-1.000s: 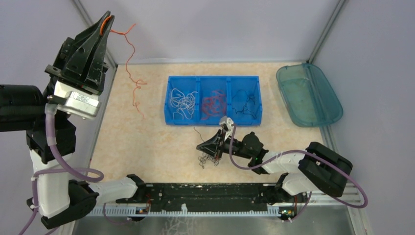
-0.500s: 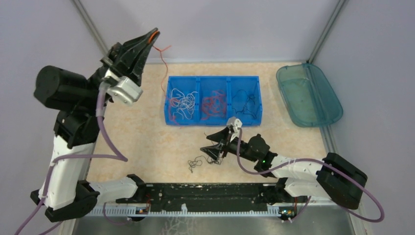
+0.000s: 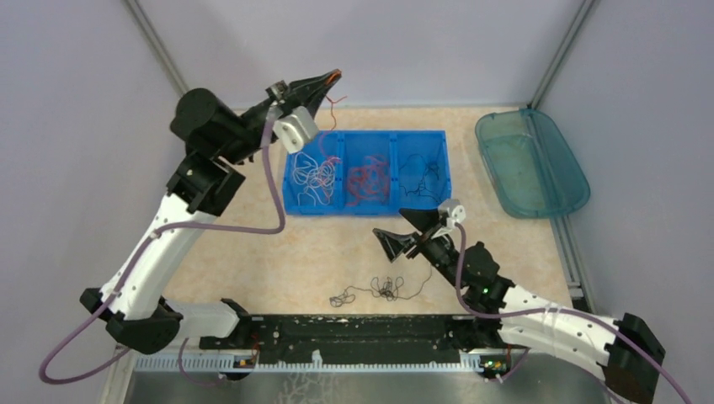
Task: Untangle the cables
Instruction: Place the cable in the bin.
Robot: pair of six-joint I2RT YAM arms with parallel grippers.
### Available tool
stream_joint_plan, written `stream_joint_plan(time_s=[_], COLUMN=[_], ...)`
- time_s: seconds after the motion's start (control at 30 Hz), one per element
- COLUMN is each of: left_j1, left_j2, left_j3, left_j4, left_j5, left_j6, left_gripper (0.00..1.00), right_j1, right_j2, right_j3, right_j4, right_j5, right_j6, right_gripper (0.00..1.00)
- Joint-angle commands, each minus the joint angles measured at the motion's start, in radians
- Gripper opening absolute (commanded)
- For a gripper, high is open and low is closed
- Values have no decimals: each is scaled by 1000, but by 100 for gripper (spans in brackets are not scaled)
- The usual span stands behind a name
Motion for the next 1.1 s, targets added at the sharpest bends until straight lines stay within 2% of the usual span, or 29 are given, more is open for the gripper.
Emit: stream_joint_plan(time_s=[0.0, 0.23, 0.53, 0.67, 0.9, 1.07], left_j1=[-3, 0, 3, 4, -6, -10], left_j2=[59, 175, 333, 387, 365, 341], left_j3=[-67, -134, 47, 151, 166, 147], left_j4=[126, 257, 237, 214, 258, 247], left_j5=[8, -17, -2, 12, 69, 65], left_j6=[-42, -34, -26, 38, 204, 207], left_gripper=[0, 0, 0, 0, 0, 0], right_j1=[-11, -18, -35, -65, -103, -104], right_j2=[-83, -105, -117, -119, -111, -99], right_j3=[15, 32, 32, 34, 36, 42], right_j4=[-94, -147, -158, -164, -166, -166], right_j5=[178, 190, 207, 185, 146, 141], right_j6=[-31, -32, -31, -24, 15, 31], right_gripper=[99, 99, 97, 96, 95, 94])
